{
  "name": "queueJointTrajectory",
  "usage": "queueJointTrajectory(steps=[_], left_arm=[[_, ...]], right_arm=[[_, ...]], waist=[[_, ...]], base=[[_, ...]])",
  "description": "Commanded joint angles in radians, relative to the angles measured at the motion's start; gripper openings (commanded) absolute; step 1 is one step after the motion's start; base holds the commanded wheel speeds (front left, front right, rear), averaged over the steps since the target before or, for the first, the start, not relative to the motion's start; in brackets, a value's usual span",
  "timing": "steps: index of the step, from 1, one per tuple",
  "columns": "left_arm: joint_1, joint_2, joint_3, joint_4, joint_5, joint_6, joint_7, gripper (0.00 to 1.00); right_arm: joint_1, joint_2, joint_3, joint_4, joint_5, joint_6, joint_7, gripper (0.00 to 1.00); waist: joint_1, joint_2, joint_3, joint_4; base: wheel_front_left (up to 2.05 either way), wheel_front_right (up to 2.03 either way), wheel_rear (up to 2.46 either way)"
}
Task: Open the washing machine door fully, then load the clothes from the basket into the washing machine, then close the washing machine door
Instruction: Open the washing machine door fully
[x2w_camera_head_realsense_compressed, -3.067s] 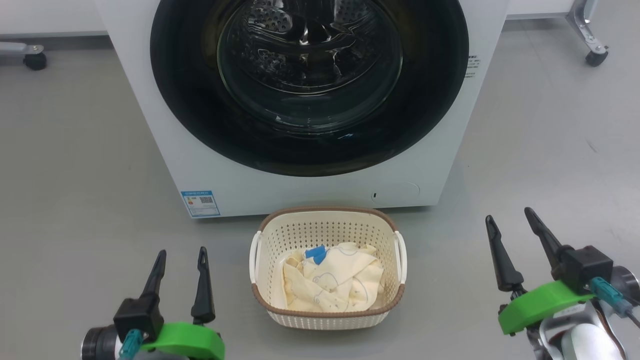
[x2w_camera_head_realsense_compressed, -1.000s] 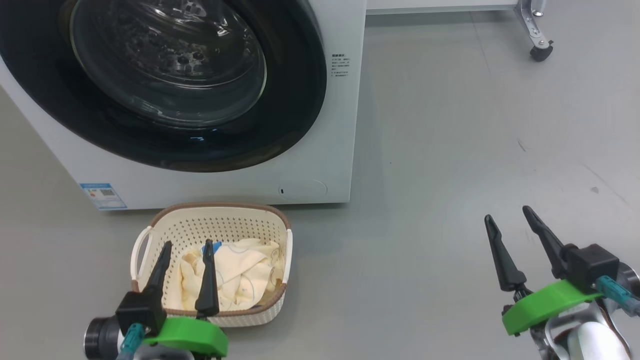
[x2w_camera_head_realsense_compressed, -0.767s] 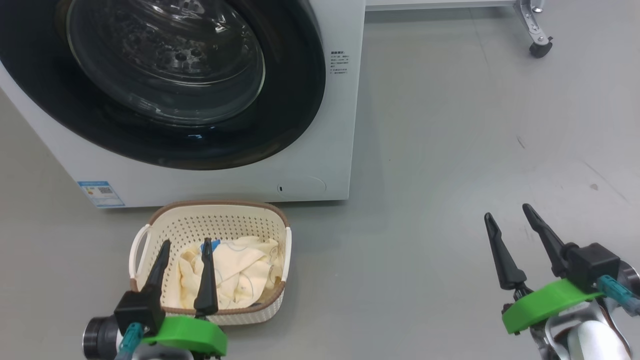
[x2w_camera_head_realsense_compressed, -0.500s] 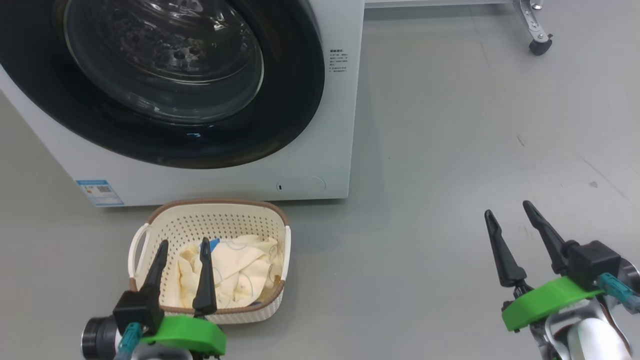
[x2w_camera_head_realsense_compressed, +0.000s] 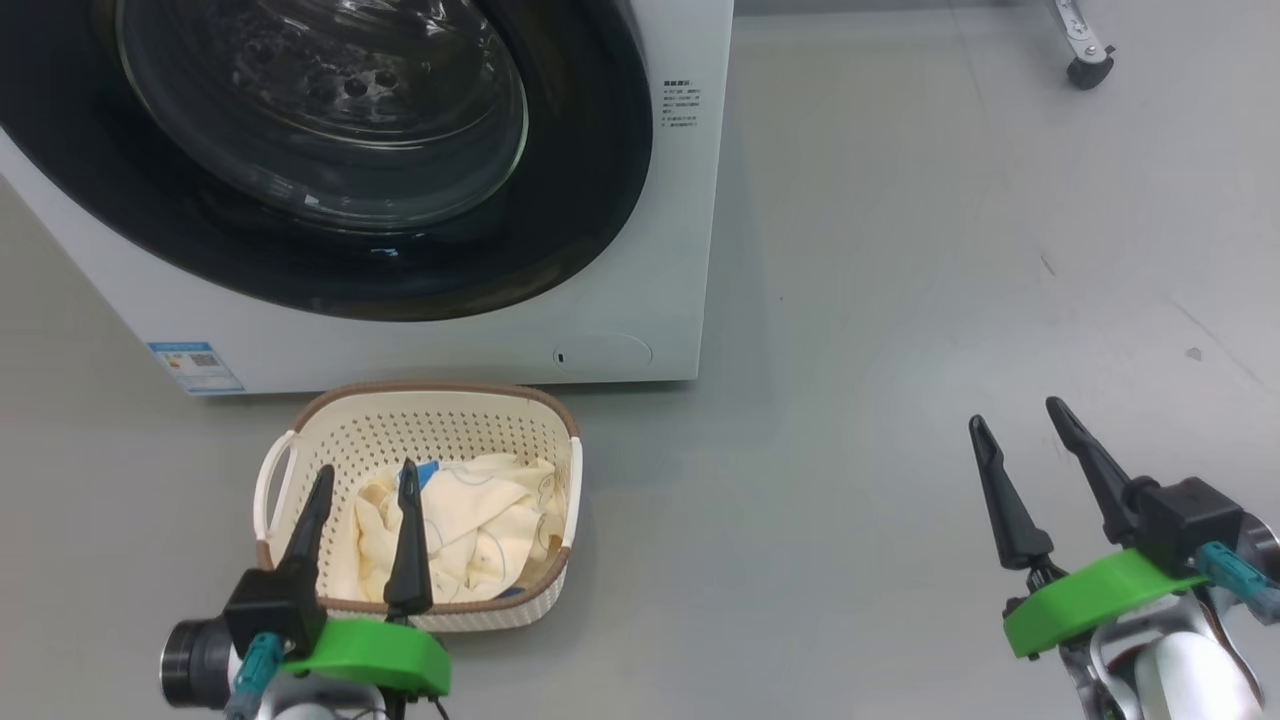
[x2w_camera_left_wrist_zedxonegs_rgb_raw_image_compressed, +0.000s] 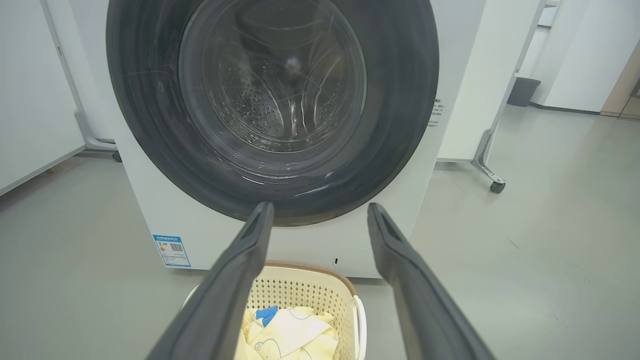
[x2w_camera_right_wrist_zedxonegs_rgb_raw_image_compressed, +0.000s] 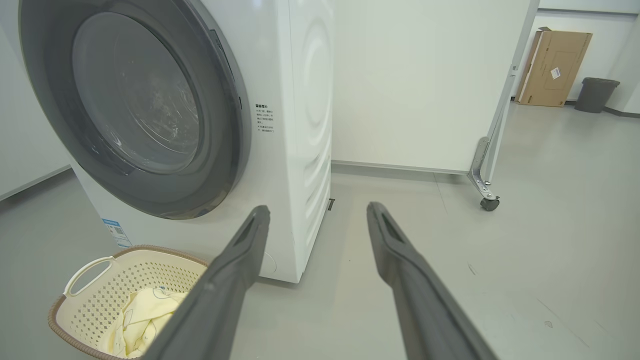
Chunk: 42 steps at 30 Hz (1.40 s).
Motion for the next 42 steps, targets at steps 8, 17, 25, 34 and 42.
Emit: queueJointTrajectory(steps=[8,17,25,34,42], left_arm=[[-0.072,0.005,0.034,-0.051,0.012,0.009,-0.014,1.0],[-0.122,-0.004,0.019,-0.085,0.032,0.014,-0.014,1.0],[-0.167,-0.01,-0.002,-0.098,0.046,0.008,-0.014,1.0],[-0.205,-0.015,-0.037,-0.088,0.049,-0.004,-0.014,1.0],[-0.23,-0.017,-0.067,-0.067,0.031,-0.01,-0.014,1.0]], right_arm=[[-0.087,-0.01,0.018,-0.033,0.038,-0.003,-0.008,1.0],[-0.174,-0.01,-0.002,-0.014,0.201,-0.003,0.021,0.27],[-0.297,-0.016,-0.012,0.017,0.483,-0.003,0.095,0.0],[-0.463,-0.012,-0.072,0.092,0.945,-0.003,0.29,0.0],[-0.67,-0.011,-0.164,0.28,1.24,-0.003,0.527,0.0]], waist=[[0.0,0.0,0.051,0.01],[0.0,0.0,0.138,0.033],[0.0,0.0,0.202,0.064],[0.0,0.0,0.251,0.103],[0.0,0.0,0.274,0.148]], base=[[0.0,0.0,0.0],[0.0,0.0,0.0],[0.0,0.0,0.0],[0.0,0.0,0.0],[0.0,0.0,0.0]])
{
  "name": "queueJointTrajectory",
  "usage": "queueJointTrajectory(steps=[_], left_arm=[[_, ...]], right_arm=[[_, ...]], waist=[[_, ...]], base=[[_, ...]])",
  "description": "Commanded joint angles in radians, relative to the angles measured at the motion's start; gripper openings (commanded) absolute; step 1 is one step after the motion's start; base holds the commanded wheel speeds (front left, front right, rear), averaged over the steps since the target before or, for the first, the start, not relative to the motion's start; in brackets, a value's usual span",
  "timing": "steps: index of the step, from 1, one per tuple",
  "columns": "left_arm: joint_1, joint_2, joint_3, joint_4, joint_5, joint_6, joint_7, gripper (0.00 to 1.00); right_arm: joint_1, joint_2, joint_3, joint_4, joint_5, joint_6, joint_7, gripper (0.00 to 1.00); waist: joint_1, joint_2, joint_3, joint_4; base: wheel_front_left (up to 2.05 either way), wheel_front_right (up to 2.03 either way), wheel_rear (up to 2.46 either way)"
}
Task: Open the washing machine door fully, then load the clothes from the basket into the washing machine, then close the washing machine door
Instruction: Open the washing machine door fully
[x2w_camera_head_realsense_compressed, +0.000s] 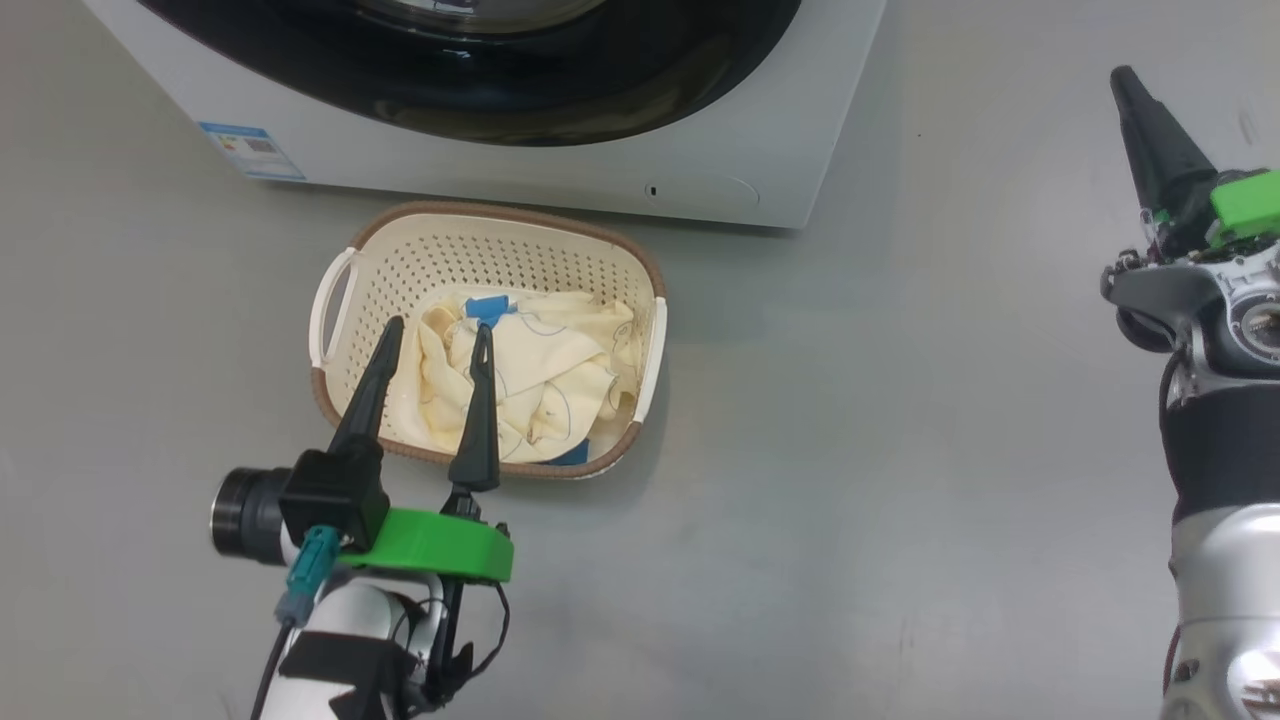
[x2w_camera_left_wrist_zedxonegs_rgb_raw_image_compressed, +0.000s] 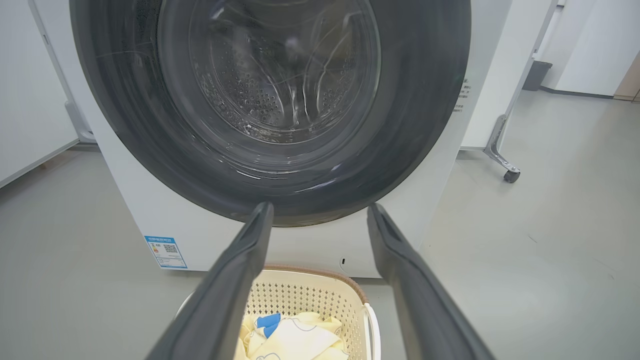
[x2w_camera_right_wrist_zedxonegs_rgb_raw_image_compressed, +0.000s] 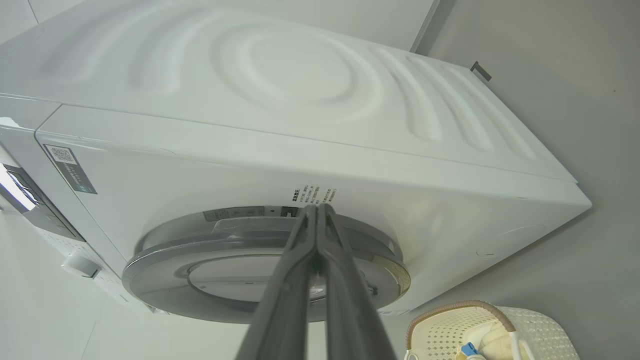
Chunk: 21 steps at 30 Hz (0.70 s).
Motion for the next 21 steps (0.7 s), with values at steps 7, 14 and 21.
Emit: queueJointTrajectory(steps=[7,14,21], left_arm=[[-0.045,0.009,0.007,-0.029,-0.016,0.003,-0.011,1.0],[-0.076,0.009,-0.015,-0.035,-0.032,0.013,-0.011,1.0],[-0.1,0.008,-0.04,-0.039,-0.049,0.023,-0.011,1.0]], right_arm=[[-0.25,-0.005,-0.026,0.184,0.077,-0.003,0.153,0.0],[-0.46,-0.009,-0.019,0.358,0.043,-0.003,0.213,0.0],[-0.626,-0.007,0.017,0.489,0.001,-0.003,0.248,0.0]], waist=[[0.0,0.0,0.03,0.037],[0.0,0.0,0.075,0.063],[0.0,0.0,0.106,0.094]], base=[[0.0,0.0,0.0],[0.0,0.0,0.0],[0.0,0.0,0.0]])
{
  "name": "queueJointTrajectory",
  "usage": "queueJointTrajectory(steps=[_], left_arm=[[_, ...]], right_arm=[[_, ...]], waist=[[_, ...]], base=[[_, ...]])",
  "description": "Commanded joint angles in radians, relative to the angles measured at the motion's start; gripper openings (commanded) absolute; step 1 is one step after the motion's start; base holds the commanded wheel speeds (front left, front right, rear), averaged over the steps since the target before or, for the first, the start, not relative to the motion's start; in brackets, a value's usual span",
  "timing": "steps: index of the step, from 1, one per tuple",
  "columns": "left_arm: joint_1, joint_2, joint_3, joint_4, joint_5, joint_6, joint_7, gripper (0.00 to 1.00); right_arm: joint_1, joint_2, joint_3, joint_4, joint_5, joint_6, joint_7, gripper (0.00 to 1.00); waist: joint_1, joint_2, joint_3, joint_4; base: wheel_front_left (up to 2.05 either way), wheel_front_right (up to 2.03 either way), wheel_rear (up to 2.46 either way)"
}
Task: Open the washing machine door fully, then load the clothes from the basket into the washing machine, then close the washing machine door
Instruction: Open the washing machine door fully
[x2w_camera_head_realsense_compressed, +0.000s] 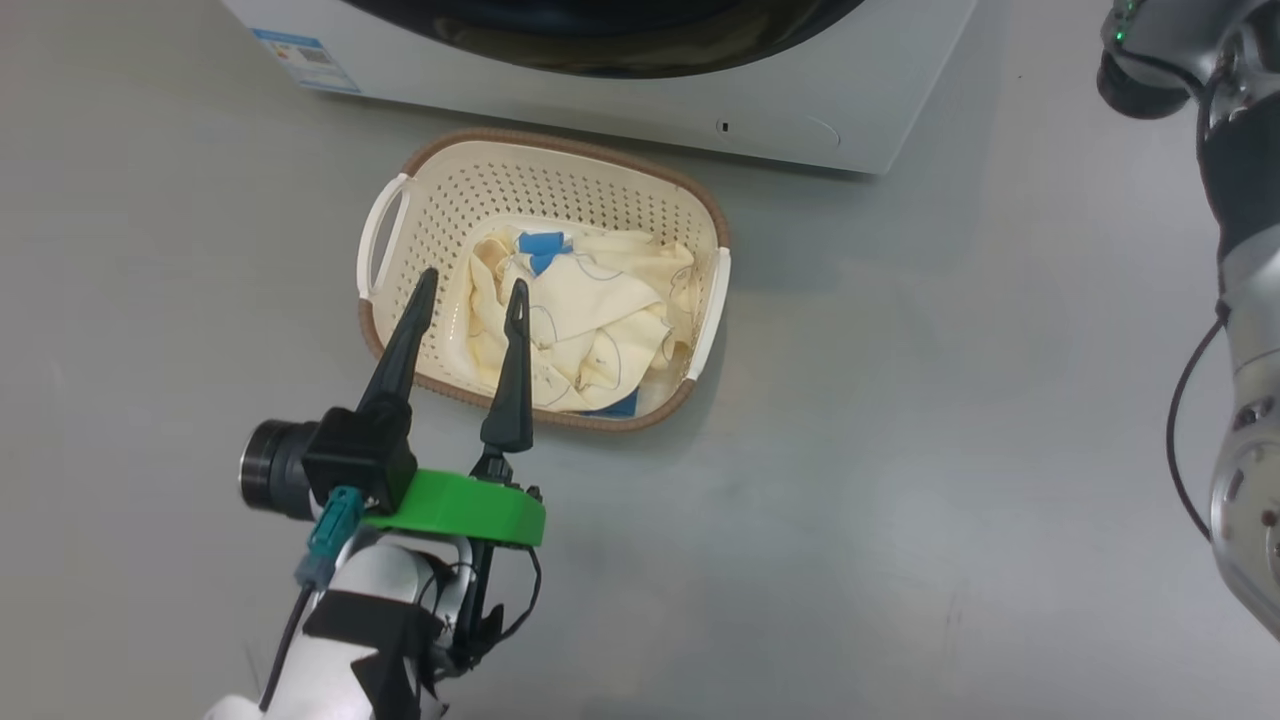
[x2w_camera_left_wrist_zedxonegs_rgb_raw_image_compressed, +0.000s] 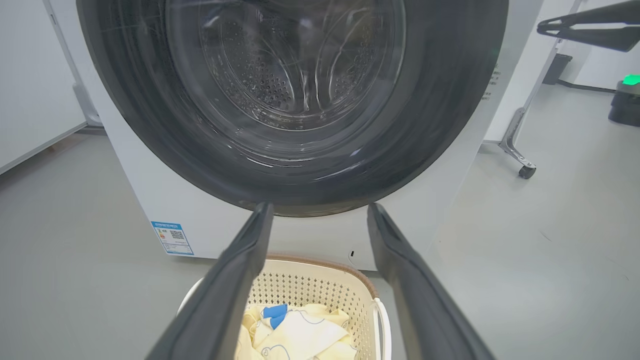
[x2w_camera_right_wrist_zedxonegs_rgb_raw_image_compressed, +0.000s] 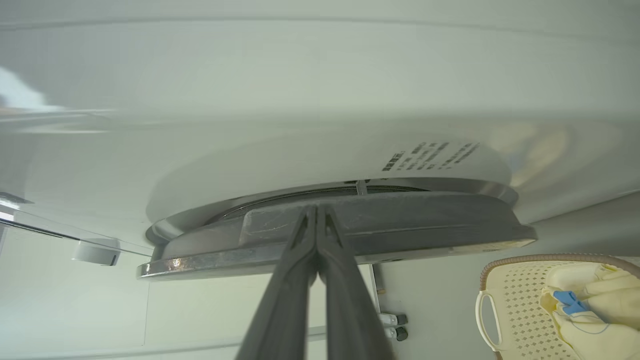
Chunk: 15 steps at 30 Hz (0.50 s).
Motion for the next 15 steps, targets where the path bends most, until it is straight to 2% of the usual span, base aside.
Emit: queueJointTrajectory(steps=[1,15], left_arm=[[-0.023,0.012,0.023,-0.036,-0.006,0.01,-0.011,1.0],[-0.05,0.012,-0.018,-0.057,-0.045,0.026,-0.011,1.0]], right_arm=[[-0.063,0.011,0.02,-0.017,-0.012,-0.003,0.007,0.0],[-0.242,0.013,0.083,0.125,-0.072,-0.003,-0.014,0.0]], waist=[[-0.0001,0.0,0.009,0.011],[-0.0001,0.0,0.064,0.068]], base=[[0.0,0.0,0.0],[0.0,0.0,0.0]])
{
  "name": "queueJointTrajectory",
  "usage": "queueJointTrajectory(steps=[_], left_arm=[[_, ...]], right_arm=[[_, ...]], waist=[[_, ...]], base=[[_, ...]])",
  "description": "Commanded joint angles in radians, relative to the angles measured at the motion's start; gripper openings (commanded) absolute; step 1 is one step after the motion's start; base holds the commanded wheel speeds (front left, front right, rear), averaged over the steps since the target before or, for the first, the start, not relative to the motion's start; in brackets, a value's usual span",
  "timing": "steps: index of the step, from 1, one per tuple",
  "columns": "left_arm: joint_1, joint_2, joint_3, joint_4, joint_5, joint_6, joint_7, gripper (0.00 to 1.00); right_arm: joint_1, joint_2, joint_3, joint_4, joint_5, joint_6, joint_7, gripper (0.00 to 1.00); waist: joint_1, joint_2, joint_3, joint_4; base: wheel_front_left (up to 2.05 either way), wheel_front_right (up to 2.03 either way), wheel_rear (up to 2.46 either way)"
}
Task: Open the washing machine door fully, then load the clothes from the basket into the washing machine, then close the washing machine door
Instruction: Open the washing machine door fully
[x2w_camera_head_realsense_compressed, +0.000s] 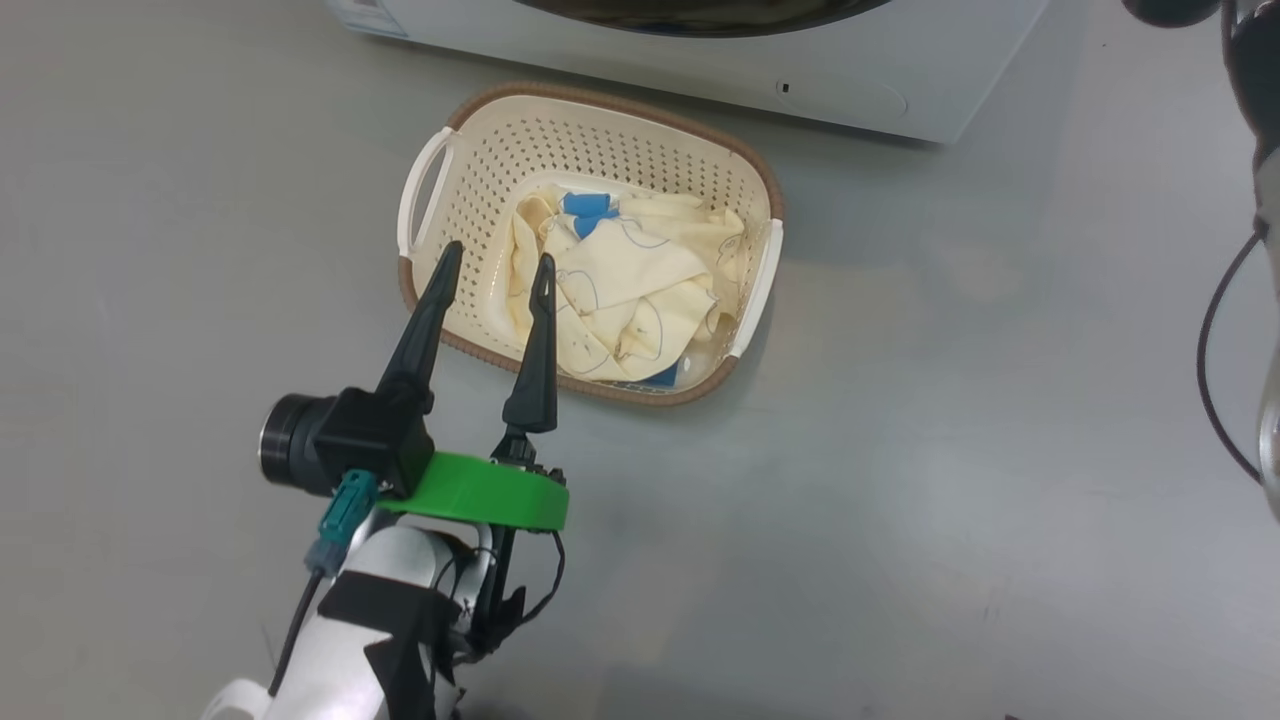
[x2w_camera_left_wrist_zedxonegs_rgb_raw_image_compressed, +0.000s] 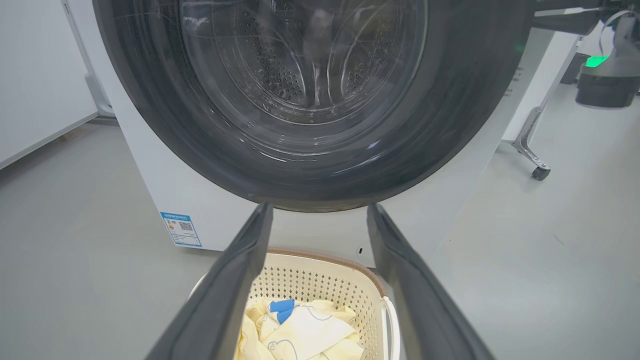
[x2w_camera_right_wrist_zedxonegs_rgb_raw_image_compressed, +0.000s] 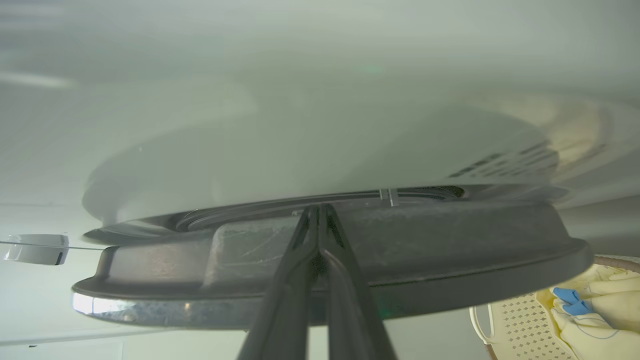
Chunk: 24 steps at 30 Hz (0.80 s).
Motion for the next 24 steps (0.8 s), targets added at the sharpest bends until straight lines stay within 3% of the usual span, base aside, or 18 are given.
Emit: queueJointTrajectory(steps=[1,11,24], left_arm=[[-0.015,0.014,0.026,-0.034,-0.01,0.005,-0.011,1.0],[-0.021,0.014,0.0,-0.041,-0.023,0.023,-0.011,1.0],[-0.015,0.014,0.012,-0.025,-0.022,0.019,-0.011,1.0]], right_arm=[[-0.054,0.017,0.011,-0.029,-0.004,-0.003,-0.002,0.0],[-0.097,0.017,0.076,0.014,0.012,-0.003,0.007,0.0],[-0.046,0.017,0.156,-0.017,0.06,-0.003,0.054,0.0]], waist=[[0.0,0.0,0.006,0.006],[0.0,0.0,0.017,0.026],[0.0,0.0,0.009,0.011]], base=[[0.0,0.0,0.0],[0.0,0.0,0.0],[0.0,0.0,0.0]])
